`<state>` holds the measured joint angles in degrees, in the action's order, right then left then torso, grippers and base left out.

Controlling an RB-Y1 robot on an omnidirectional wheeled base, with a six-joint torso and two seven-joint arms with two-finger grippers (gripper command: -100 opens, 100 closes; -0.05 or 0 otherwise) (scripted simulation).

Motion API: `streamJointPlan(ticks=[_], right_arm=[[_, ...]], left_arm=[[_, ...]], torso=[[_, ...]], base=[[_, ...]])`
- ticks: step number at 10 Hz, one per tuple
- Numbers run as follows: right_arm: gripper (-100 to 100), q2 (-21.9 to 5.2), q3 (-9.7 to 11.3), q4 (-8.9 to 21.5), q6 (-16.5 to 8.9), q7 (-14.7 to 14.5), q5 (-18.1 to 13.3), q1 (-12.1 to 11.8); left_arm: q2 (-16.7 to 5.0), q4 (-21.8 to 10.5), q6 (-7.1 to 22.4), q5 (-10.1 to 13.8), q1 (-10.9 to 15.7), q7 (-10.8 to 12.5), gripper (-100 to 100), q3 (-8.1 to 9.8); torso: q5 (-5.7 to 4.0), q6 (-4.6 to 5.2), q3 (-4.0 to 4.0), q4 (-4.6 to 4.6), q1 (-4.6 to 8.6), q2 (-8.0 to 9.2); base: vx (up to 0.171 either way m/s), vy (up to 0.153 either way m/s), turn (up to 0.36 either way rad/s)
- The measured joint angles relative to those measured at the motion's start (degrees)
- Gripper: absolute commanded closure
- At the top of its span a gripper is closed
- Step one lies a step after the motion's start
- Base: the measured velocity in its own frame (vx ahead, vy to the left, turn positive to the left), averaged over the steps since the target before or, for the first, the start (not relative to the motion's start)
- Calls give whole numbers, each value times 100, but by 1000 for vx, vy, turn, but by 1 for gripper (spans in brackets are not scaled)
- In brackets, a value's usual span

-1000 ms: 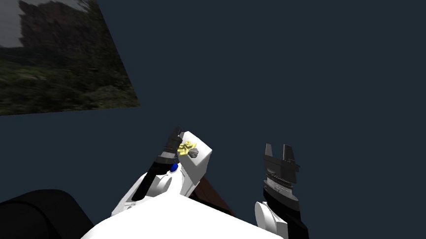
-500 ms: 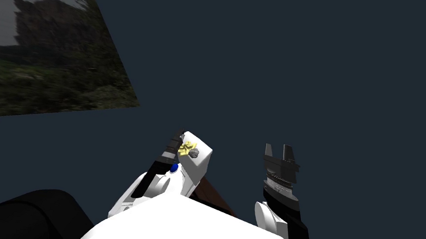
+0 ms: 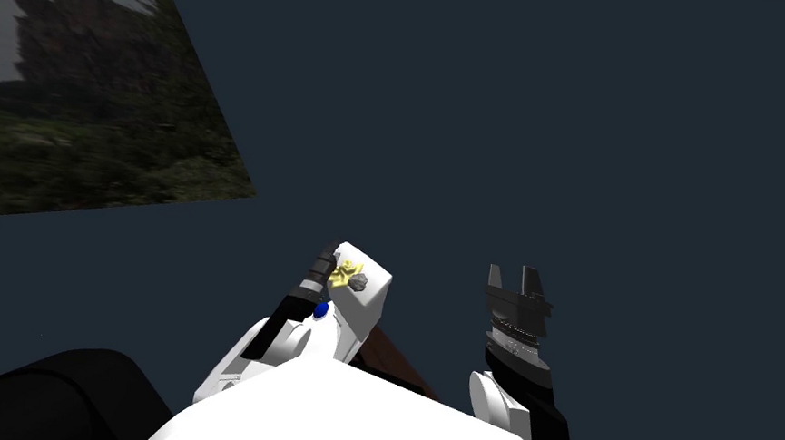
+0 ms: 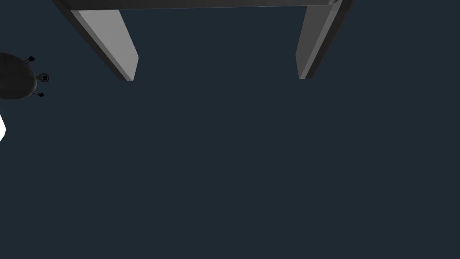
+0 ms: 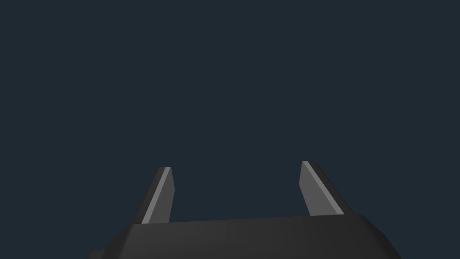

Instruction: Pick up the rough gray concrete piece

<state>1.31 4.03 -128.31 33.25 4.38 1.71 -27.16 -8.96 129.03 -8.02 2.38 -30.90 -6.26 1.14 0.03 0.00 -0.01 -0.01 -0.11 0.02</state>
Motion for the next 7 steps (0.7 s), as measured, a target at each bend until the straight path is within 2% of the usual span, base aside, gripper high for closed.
streamJointPlan(ticks=[7], right_arm=[[0, 0, 0, 0, 0, 0, 0, 0]], left_arm=[[-14, 0, 1008, 66, -107, 19, -100, 6]], torso=[[-1, -1, 1, 0, 5, -2]], base=[[-3, 19, -23]])
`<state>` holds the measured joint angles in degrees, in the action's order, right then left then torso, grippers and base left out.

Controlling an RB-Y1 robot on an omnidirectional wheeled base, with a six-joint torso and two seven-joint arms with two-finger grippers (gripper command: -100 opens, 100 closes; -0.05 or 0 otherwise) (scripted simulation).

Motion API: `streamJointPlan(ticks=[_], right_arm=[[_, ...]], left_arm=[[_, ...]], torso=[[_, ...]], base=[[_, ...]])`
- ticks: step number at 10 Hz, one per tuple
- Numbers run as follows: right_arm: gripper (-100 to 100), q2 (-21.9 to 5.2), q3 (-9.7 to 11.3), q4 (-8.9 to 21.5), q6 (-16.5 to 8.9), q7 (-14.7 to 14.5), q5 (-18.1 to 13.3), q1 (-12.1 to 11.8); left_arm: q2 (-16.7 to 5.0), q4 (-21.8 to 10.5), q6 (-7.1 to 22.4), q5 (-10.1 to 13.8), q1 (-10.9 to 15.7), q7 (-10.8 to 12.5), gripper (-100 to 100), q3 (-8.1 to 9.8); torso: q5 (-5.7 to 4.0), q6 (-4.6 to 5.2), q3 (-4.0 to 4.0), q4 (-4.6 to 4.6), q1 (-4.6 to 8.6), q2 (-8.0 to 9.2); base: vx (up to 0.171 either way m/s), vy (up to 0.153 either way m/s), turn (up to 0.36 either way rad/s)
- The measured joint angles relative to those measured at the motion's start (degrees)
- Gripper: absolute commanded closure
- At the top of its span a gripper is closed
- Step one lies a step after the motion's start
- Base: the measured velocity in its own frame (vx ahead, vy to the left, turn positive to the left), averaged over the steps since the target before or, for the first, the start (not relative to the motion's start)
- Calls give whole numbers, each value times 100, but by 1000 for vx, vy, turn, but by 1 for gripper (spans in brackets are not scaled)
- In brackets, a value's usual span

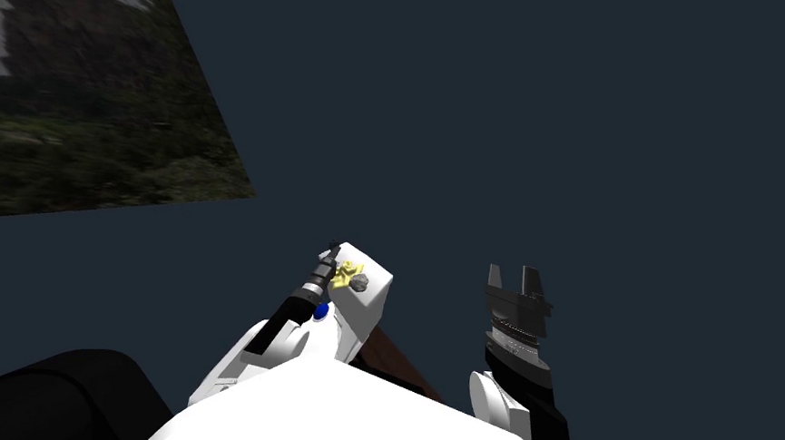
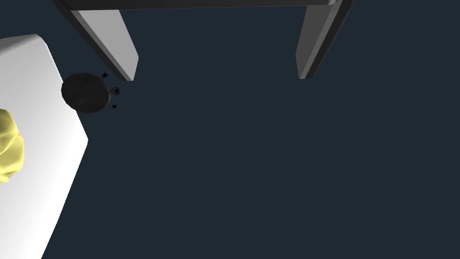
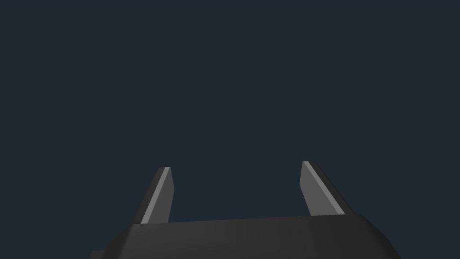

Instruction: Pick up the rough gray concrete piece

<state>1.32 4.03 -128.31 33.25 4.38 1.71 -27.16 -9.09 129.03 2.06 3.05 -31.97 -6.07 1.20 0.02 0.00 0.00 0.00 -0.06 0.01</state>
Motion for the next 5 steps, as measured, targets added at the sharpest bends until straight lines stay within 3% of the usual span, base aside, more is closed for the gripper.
streamJointPlan(ticks=[5], right_arm=[[0, 0, 0, 0, 0, 0, 0, 0]], left_arm=[[38, 25, 696, 38, -95, 32, -100, -8]], torso=[[0, 0, 0, 0, 0, 0]], base=[[-3, 18, -25]])
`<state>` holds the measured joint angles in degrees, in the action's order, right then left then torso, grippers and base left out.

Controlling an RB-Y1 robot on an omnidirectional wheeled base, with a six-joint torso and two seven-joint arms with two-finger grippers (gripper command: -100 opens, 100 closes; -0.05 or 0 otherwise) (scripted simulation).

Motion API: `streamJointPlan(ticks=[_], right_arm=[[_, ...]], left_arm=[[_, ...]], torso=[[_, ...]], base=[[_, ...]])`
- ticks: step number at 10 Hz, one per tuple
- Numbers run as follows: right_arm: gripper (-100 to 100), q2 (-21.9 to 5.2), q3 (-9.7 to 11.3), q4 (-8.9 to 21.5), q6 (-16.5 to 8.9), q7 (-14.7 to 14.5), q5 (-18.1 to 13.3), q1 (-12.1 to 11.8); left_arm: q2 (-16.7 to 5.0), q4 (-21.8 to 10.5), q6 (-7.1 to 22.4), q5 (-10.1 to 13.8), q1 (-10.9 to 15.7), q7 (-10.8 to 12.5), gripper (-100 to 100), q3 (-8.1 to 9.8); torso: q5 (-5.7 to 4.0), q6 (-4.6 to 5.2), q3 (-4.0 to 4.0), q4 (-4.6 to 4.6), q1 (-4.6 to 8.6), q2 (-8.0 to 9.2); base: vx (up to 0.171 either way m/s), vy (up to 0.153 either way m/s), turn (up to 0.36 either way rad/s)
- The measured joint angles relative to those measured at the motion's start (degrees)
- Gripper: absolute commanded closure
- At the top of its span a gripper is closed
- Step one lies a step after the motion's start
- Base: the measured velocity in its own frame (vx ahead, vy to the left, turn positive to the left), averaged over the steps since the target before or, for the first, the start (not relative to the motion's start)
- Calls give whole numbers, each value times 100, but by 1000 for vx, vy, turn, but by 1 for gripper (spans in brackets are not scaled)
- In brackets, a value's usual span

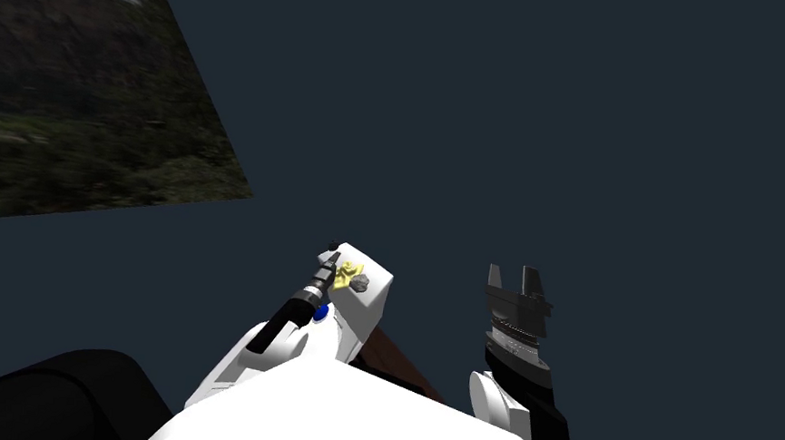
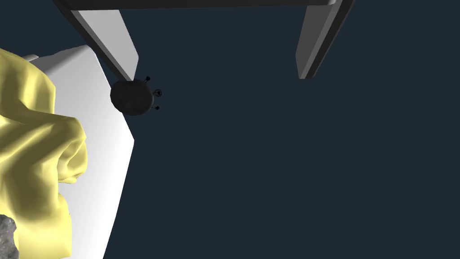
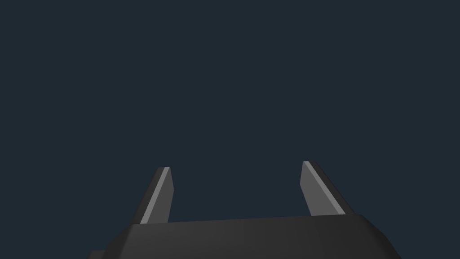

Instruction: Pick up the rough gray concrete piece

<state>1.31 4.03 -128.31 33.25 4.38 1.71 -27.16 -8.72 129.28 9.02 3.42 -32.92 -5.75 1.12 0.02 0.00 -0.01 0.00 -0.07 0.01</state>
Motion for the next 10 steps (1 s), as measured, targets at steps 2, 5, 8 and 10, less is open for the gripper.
streamJointPlan(ticks=[2, 5, 8, 10], right_arm=[[0, 0, 0, 0, 0, 0, 0, 0], [0, 0, 0, 0, 0, 0, 0, 0], [0, 0, 0, 0, 0, 0, 0, 0], [0, 0, 0, 0, 0, 0, 0, 0]], left_arm=[[-24, 14, 298, 34, 17, 36, -100, 30], [-18, 48, 736, 48, -2, 72, -100, 25], [23, 73, 1190, 19, -58, 107, -100, -37], [-10, 99, 1485, 38, -52, 156, -100, -31]], torso=[[0, 0, 1, 0, -1, -1], [0, 0, 1, 0, 1, -2], [0, -1, 1, 0, -2, -2], [0, 0, 2, 1, 1, -3]], base=[[1, 19, -35], [2, 17, -36], [4, 23, -48], [4, 16, -36]])
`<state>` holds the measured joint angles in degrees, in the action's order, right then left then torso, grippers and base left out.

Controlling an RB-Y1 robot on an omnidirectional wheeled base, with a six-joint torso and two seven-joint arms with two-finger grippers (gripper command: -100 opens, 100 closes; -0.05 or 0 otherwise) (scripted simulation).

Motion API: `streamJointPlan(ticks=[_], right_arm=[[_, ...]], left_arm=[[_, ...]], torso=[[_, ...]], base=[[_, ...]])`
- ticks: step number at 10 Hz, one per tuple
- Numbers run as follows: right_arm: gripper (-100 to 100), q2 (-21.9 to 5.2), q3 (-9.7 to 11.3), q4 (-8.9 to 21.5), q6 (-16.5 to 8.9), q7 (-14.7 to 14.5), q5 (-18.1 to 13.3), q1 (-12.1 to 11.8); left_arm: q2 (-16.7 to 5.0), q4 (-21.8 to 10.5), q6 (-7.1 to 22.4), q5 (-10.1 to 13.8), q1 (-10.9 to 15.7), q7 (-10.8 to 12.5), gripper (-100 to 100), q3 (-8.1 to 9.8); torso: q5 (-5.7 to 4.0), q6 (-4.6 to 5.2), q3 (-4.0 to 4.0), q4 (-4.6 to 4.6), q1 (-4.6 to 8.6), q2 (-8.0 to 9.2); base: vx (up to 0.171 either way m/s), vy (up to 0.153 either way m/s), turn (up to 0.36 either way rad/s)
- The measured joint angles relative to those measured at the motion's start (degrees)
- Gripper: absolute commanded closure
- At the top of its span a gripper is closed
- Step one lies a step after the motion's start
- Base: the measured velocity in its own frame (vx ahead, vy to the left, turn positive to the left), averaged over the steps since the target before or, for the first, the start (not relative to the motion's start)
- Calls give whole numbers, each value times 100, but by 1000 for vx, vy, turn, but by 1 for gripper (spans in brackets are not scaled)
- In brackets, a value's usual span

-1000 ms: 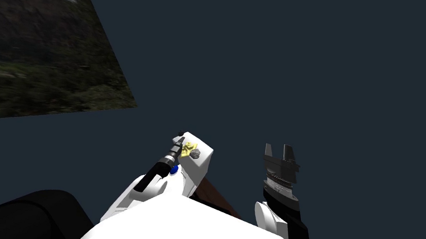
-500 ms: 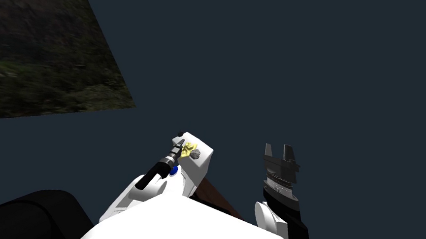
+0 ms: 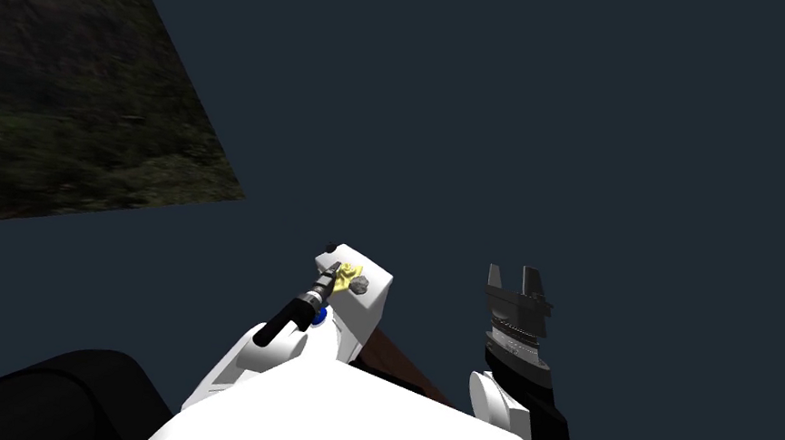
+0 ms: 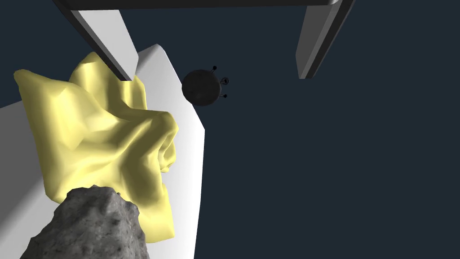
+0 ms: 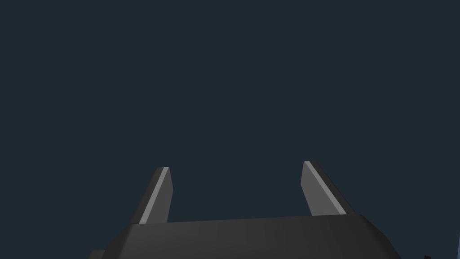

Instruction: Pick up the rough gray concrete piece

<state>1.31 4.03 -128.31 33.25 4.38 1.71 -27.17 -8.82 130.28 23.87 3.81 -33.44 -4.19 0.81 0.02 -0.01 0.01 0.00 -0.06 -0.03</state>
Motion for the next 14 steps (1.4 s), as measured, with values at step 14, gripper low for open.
streamJointPlan(ticks=[14], right_arm=[[0, 0, 0, 0, 0, 0, 0, 0]], left_arm=[[102, 333, 1945, -269, -109, 483, -100, -419]], torso=[[-1, 0, 3, 1, 2, -5]], base=[[13, 17, -67]])
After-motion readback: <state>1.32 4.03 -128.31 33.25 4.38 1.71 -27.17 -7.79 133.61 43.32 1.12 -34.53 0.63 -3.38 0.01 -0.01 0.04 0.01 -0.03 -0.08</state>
